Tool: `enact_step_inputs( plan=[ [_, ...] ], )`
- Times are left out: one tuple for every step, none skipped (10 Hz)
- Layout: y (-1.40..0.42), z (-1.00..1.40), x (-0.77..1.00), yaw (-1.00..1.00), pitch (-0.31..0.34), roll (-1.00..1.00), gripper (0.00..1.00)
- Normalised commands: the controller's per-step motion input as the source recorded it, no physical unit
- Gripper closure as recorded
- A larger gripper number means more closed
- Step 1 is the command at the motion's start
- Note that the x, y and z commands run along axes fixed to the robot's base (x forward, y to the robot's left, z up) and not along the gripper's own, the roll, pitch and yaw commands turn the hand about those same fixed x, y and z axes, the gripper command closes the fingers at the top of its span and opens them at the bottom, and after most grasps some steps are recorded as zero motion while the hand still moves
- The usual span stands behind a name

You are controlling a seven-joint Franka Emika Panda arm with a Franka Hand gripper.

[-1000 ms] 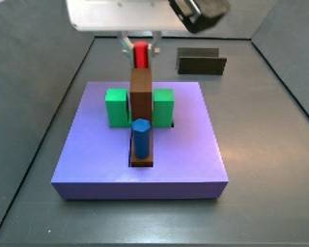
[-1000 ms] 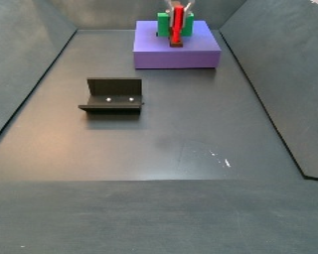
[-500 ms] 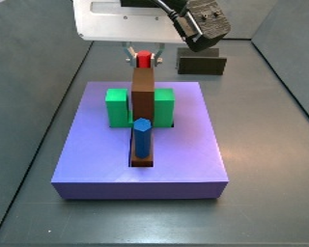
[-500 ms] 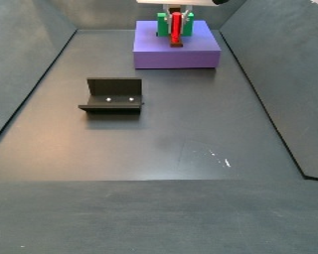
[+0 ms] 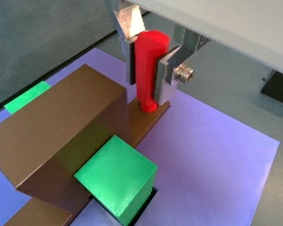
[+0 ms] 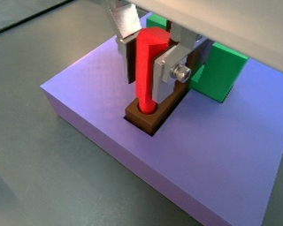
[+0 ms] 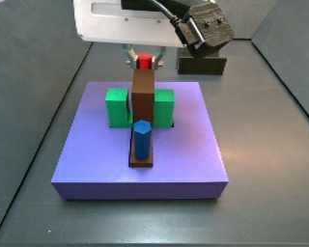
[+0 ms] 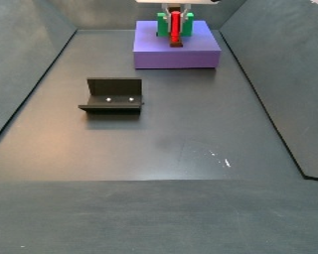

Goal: Pick up the red object. Move up. Place the red object on the fixture. Regrasp the red object. Move to above the board. Insert the red object.
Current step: Insert the red object.

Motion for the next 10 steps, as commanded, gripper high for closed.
enact_step_inputs(
  plan=[
    [0.00, -0.35, 0.27, -0.09, 0.147, 0.20, 1.00],
    [0.00, -0.44, 0.32, -0.13, 0.160, 0.20, 1.00],
    [0.07, -0.47, 0.30, -0.12, 0.170, 0.24, 1.00],
    [0.05, -0.43, 0.24, -0.10, 0.169, 0.27, 1.00],
    [0.00, -0.45, 0.09, -0.07, 0.140, 0.29, 1.00],
    [0.00, -0.51, 0.00, -0.09, 0.087, 0.26, 1.00],
    [-0.06, -0.52, 0.00, -0.09, 0.053, 0.21, 1.00],
    [0.00, -0.54, 0.03, -0.09, 0.080, 0.22, 1.00],
    [-0.01, -0.60, 0.00, -0.08, 0.043, 0.22, 1.00],
    [-0.04, -0.66, 0.00, -0.09, 0.000, 0.19, 1.00]
  ],
)
